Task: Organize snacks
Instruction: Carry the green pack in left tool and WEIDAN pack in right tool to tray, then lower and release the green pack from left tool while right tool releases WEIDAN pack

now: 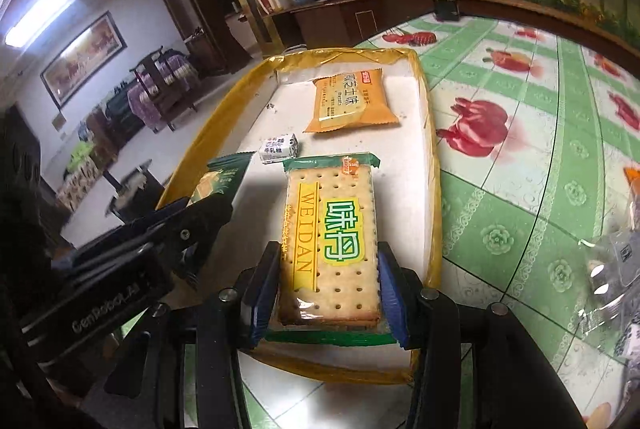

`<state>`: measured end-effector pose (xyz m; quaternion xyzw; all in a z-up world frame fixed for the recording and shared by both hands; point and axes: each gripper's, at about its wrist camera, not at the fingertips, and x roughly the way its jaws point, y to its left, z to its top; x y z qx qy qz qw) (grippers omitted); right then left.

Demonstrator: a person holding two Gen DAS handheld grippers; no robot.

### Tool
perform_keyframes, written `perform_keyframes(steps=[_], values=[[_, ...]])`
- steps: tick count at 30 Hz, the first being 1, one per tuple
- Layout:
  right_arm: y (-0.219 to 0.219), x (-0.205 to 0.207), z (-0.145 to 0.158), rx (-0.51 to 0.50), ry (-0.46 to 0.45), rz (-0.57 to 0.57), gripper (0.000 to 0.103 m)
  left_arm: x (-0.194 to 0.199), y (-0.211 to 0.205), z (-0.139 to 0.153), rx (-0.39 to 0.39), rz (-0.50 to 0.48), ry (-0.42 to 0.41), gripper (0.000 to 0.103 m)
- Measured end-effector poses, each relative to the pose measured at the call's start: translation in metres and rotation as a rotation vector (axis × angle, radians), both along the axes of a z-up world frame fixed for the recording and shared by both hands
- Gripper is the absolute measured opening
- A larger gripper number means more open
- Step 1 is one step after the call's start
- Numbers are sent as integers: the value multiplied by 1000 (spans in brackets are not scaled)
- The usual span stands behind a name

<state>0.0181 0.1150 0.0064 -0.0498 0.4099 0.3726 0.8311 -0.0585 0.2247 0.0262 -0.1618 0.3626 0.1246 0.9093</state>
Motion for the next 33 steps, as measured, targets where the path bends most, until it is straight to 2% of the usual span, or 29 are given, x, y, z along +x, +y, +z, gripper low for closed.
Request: perform_keyframes(steps=[4, 33], values=[[4, -9, -1, -43, -57, 11, 47, 1, -3, -1, 20, -7, 26, 43], [-11, -11, 6, -22, -51, 1, 48, -4, 2, 2, -16, -31, -8, 47]])
